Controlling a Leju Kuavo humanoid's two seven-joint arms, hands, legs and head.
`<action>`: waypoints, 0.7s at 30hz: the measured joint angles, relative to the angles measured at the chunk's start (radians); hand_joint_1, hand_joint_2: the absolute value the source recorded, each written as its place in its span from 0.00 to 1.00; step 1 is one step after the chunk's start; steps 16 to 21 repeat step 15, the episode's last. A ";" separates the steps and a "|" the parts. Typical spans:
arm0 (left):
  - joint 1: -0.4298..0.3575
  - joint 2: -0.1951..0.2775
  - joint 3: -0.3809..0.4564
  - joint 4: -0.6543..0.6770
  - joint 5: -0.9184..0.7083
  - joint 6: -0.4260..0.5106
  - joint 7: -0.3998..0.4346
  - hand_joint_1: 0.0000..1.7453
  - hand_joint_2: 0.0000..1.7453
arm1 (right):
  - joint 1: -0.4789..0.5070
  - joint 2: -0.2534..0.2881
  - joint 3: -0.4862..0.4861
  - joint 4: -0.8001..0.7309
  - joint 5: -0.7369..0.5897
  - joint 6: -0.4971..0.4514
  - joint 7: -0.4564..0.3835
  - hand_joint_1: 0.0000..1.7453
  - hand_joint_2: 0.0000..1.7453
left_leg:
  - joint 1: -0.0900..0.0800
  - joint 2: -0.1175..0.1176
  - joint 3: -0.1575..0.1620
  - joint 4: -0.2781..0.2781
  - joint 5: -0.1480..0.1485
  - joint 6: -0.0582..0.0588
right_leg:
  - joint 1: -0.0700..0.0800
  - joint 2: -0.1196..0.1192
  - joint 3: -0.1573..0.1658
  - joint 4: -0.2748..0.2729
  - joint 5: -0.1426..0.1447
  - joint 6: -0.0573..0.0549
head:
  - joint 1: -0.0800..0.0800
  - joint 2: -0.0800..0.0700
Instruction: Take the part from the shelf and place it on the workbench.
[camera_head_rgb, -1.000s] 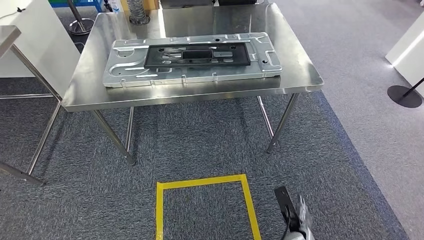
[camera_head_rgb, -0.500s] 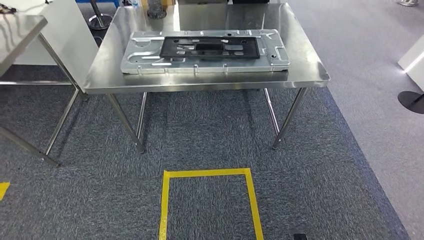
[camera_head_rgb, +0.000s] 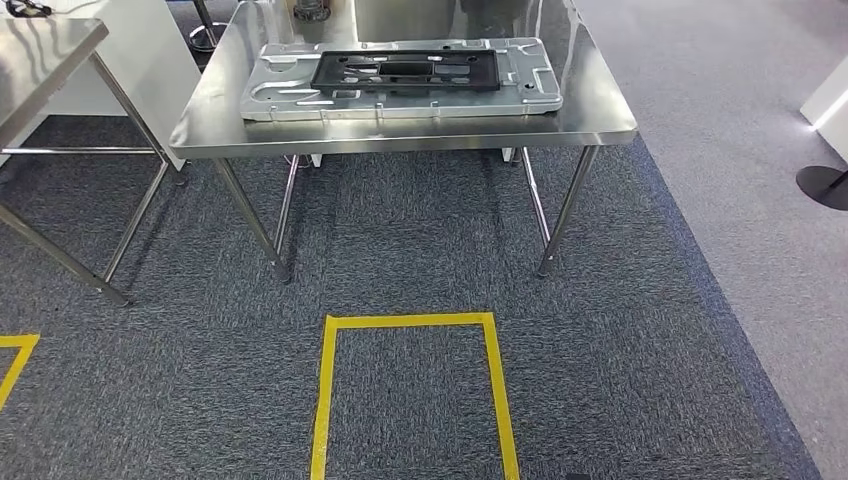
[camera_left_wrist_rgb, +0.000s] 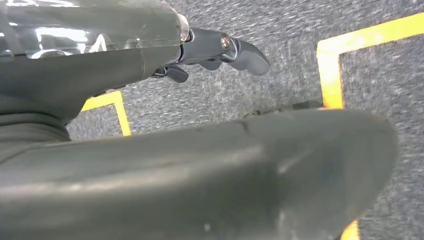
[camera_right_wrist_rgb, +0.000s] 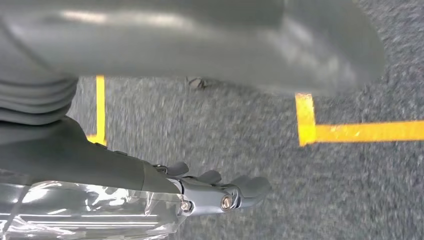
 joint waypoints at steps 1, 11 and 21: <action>0.001 -0.002 0.000 0.000 0.000 -0.003 0.003 0.00 0.00 | -0.002 -0.004 0.004 0.000 0.013 0.003 -0.001 0.00 0.00 | 0.000 0.000 -0.012 0.040 -0.046 -0.001 | 0.002 -0.005 -0.013 0.000 0.012 -0.012 | 0.000 0.000; -0.009 -0.026 0.000 0.000 -0.004 0.078 0.012 0.00 1.00 | -0.039 -0.037 0.073 0.001 0.134 -0.036 0.060 0.00 0.00 | -0.040 0.007 0.247 -0.039 -0.152 0.065 | 0.042 -0.024 -0.155 0.013 0.128 -0.024 | 0.000 0.000; -0.012 -0.034 -0.001 0.000 -0.021 0.119 0.057 0.00 1.00 | -0.044 -0.038 0.085 0.002 0.138 -0.026 0.078 0.00 0.00 | -0.040 0.009 0.263 -0.101 -0.150 0.078 | 0.040 -0.027 -0.172 0.023 0.142 -0.005 | 0.000 0.000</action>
